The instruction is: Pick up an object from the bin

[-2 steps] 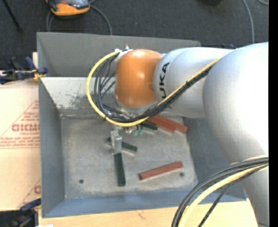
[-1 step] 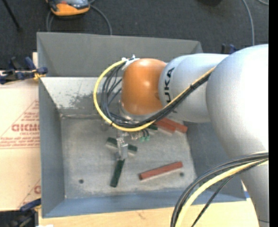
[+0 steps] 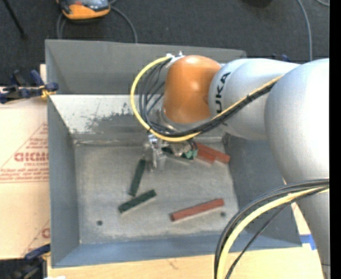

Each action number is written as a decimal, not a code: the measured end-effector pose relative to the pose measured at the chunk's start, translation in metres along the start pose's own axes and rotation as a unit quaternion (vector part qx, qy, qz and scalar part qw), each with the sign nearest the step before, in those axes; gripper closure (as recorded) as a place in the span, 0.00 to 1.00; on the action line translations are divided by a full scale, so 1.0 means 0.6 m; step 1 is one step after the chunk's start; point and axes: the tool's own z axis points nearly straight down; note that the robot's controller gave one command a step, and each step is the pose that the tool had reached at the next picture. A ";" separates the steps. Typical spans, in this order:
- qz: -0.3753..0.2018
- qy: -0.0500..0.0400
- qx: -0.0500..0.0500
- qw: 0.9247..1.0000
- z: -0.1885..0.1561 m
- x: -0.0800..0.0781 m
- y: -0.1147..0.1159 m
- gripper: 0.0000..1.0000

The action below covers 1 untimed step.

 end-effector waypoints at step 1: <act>0.001 0.000 0.000 1.000 0.000 0.000 0.000 0.00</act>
Offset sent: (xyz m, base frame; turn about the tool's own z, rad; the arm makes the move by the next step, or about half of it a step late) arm 0.0000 0.0000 0.0000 0.0000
